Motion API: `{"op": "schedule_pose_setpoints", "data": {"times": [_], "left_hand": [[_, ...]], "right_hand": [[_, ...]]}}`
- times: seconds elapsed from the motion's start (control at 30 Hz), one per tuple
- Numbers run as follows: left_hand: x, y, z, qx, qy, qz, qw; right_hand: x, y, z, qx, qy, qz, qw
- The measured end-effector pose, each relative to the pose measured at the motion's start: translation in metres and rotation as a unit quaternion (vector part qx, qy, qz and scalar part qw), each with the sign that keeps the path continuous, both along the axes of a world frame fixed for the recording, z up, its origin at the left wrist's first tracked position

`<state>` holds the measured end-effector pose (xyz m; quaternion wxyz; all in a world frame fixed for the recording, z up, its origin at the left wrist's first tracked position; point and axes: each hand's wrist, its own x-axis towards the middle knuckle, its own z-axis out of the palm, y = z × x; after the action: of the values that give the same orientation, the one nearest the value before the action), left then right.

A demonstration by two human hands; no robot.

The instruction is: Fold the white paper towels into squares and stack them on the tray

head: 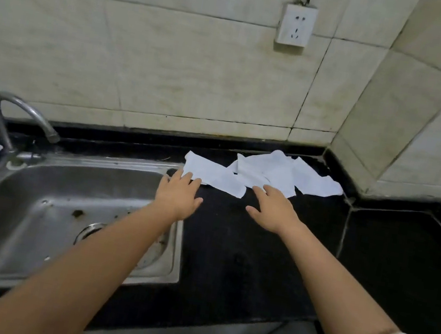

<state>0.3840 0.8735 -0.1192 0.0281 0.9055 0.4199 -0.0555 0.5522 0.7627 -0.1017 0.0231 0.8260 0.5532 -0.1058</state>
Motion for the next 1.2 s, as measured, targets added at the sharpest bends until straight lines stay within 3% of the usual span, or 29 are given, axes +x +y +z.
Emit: {"op": "schedule_pose_setpoints", "data": {"times": [0.27,0.6,0.7,0.8,0.87,1.0,1.2], "left_hand": [[0.031,0.075,-0.072,-0.072,0.0,0.0,0.997],[0.064,0.112,-0.126,-0.073,-0.12,-0.005,0.99],[0.084,0.125,-0.133,-0.077,-0.161,-0.002,0.984],[0.1,0.135,-0.137,-0.08,-0.13,-0.01,0.988],[0.11,0.137,-0.135,-0.09,-0.087,-0.011,0.992],[0.114,0.147,-0.14,-0.051,-0.075,-0.005,0.996],[0.106,0.146,-0.109,0.033,-0.126,-0.155,0.979]], "right_hand": [[0.031,0.103,-0.083,-0.049,0.074,-0.034,0.995],[0.06,0.168,-0.151,0.015,0.093,-0.042,0.995],[0.065,0.174,-0.153,0.035,0.044,0.033,0.998],[0.069,0.178,-0.153,0.025,0.048,0.055,0.997],[0.068,0.178,-0.148,0.028,-0.012,0.085,0.996],[0.074,0.179,-0.139,0.027,0.059,0.055,0.996],[0.091,0.163,-0.091,0.088,0.148,0.008,0.985]]}}
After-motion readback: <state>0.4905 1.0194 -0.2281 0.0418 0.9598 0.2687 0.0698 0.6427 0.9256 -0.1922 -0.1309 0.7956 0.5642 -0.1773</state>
